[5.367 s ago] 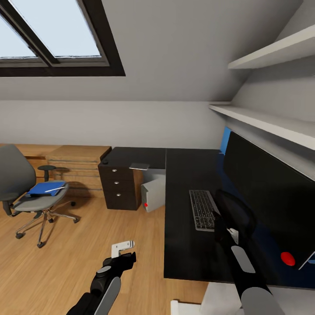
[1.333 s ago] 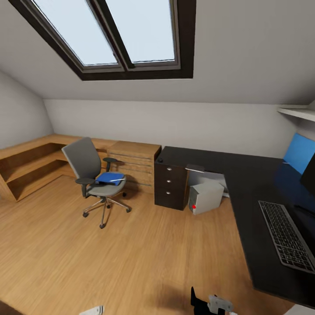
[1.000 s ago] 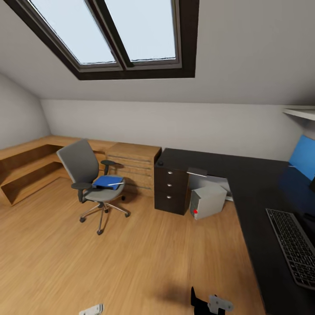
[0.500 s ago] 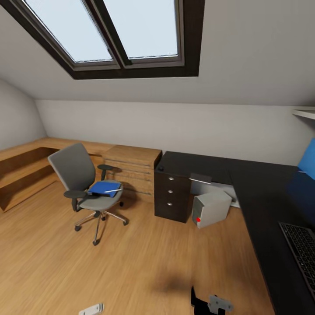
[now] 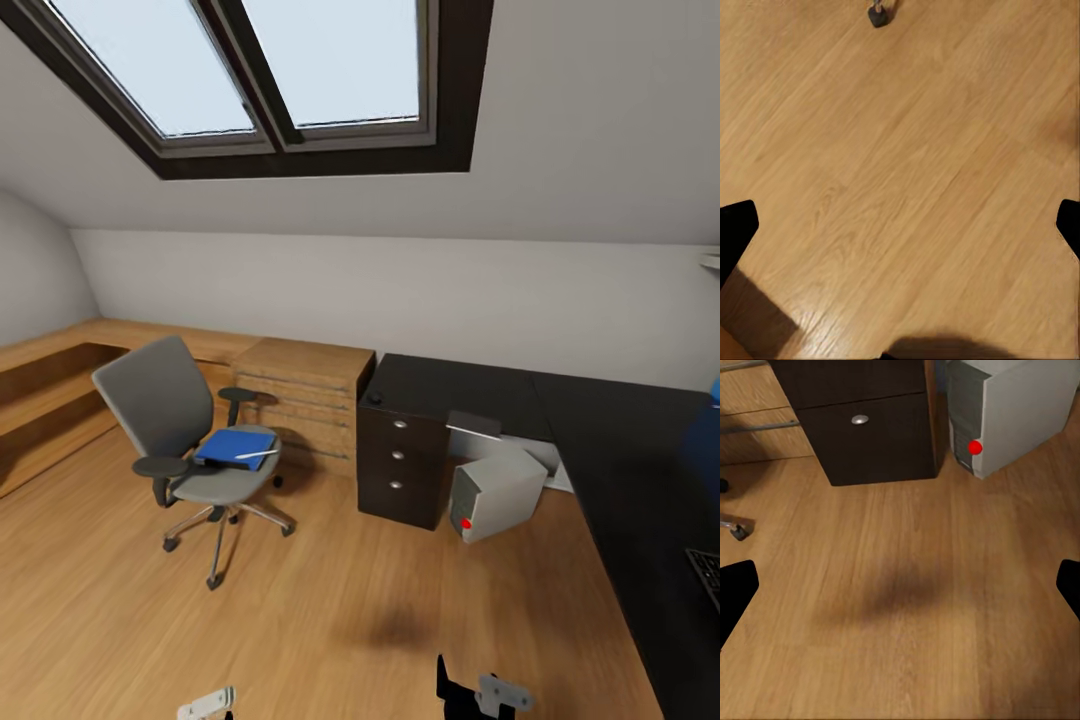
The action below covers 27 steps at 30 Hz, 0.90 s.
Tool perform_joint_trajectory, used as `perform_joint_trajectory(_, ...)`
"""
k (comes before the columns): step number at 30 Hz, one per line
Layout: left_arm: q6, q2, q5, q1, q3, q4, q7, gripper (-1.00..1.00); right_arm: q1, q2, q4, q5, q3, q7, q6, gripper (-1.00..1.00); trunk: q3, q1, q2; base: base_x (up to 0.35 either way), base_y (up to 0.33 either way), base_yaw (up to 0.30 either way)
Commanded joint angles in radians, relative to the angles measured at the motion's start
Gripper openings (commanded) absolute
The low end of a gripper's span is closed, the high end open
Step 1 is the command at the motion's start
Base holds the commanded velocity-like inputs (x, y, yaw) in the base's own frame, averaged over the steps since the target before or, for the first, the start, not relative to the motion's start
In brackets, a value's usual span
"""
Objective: In the bedroom, organize the workspace by keeping the computer under the desk, ensuring the monitor is on the desk, placing the keyboard on the desk next to the monitor, placing the mouse on the desk next to the keyboard, moving the folder from the swivel chair onto the desk next to the mouse, stacking the notebook on top of the folder with the pen on top of the notebook, and positioning the swivel chair next to the desk.
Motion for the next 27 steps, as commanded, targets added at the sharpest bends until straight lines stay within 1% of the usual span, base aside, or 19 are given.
perform_joint_trajectory(1,-0.013,0.001,0.009,-0.001,-0.01,-0.005,0.002,1.0,-0.001,-0.001,0.0,-0.009,0.01,0.002,-0.005,1.0,-0.001,0.001,-0.001,0.33,0.003,0.0)
perform_joint_trajectory(5,-0.016,0.001,0.007,-0.001,-0.016,-0.043,-0.001,1.0,-0.002,-0.002,-0.022,-0.005,0.009,0.0,-0.001,1.0,-0.001,0.001,-0.001,0.33,0.001,0.0)
perform_joint_trajectory(7,-0.009,0.0,0.007,-0.001,-0.017,-0.091,0.0,1.0,-0.005,-0.003,-0.056,-0.003,0.009,-0.004,0.012,1.0,-0.001,0.001,-0.001,0.33,0.0,0.0)
perform_joint_trajectory(9,0.01,0.0,0.007,-0.001,-0.023,-0.159,0.002,1.0,-0.011,-0.004,-0.096,-0.002,0.009,-0.013,0.054,1.0,-0.001,0.001,-0.001,0.33,0.0,0.0)
perform_joint_trajectory(10,0.034,0.001,0.007,-0.001,-0.035,-0.216,0.005,1.0,-0.025,-0.006,-0.127,-0.002,0.009,-0.03,0.1,1.0,-0.001,0.001,-0.001,0.33,0.0,0.0)
perform_joint_trajectory(11,0.052,0.002,0.007,-0.001,-0.041,-0.249,0.007,1.0,-0.036,-0.007,-0.144,-0.002,0.009,-0.043,0.129,1.0,-0.001,0.001,-0.001,0.33,0.0,0.0)
perform_joint_trajectory(13,0.164,0.006,0.007,-0.001,-0.057,-0.402,0.014,1.0,-0.103,-0.017,-0.219,0.005,0.009,-0.125,0.287,1.0,-0.001,0.001,-0.001,0.33,0.0,0.0)
perform_joint_trajectory(14,0.2,0.007,0.007,-0.001,-0.058,-0.442,0.016,1.0,-0.122,-0.019,-0.238,0.01,0.009,-0.151,0.337,1.0,-0.001,0.001,-0.001,0.33,0.0,0.0)
perform_joint_trajectory(15,0.275,0.009,0.007,-0.001,-0.06,-0.522,0.023,1.0,-0.159,-0.023,-0.279,0.025,0.009,-0.203,0.445,1.0,-0.001,0.001,-0.001,0.33,0.0,0.0)
perform_joint_trajectory(16,0.311,0.01,0.008,-0.001,-0.061,-0.561,0.027,1.0,-0.177,-0.026,-0.301,0.034,0.009,-0.23,0.502,1.0,-0.001,0.001,-0.001,0.33,0.0,0.0)
perform_joint_trajectory(17,0.378,0.011,0.008,-0.001,-0.059,-0.635,0.035,1.0,-0.21,-0.031,-0.347,0.053,0.008,-0.279,0.618,1.0,-0.001,0.001,-0.001,0.33,0.0,0.0)
perform_joint_trajectory(18,0.407,0.011,0.009,-0.001,-0.058,-0.67,0.039,1.0,-0.227,-0.033,-0.369,0.061,0.008,-0.302,0.676,1.0,-0.001,0.001,-0.001,0.33,0.0,0.0)
perform_joint_trajectory(20,0.494,0.011,0.011,-0.001,-0.037,-0.802,0.049,1.0,-0.289,-0.046,-0.445,0.08,0.004,-0.378,0.889,1.0,-0.001,0.001,-0.001,0.33,0.0,0.0)
perform_joint_trajectory(21,0.51,0.011,0.012,-0.001,-0.028,-0.834,0.051,1.0,-0.302,-0.049,-0.46,0.082,0.003,-0.39,0.932,1.0,-0.001,0.001,-0.001,0.33,0.0,0.0)
perform_joint_trajectory(22,0.541,0.01,0.014,-0.001,-0.012,-0.89,0.053,1.0,-0.321,-0.056,-0.488,0.083,0.001,-0.407,0.999,1.0,-0.001,0.001,-0.001,0.33,0.0,0.0)
perform_joint_trajectory(23,0.572,0.009,0.018,0.0,0.0,-0.928,0.054,1.0,-0.334,-0.061,-0.513,0.082,0.0,-0.416,1.042,1.0,-0.001,0.001,-0.001,0.33,0.0,0.0)
perform_joint_trajectory(24,0.589,0.009,0.021,0.0,0.004,-0.94,0.055,1.0,-0.338,-0.062,-0.523,0.081,0.0,-0.419,1.056,1.0,-0.001,0.001,-0.001,0.33,0.0,0.0)
perform_joint_trajectory(26,0.645,0.009,0.046,0.0,0.014,-0.945,0.056,1.0,-0.348,-0.055,-0.538,0.081,0.004,-0.423,1.08,1.0,-0.001,0.001,-0.001,0.33,0.0,0.0)
perform_joint_trajectory(27,0.654,0.01,0.053,0.001,0.016,-0.942,0.056,1.0,-0.35,-0.052,-0.539,0.082,0.004,-0.424,1.08,1.0,-0.001,0.001,-0.001,0.33,0.0,0.0)
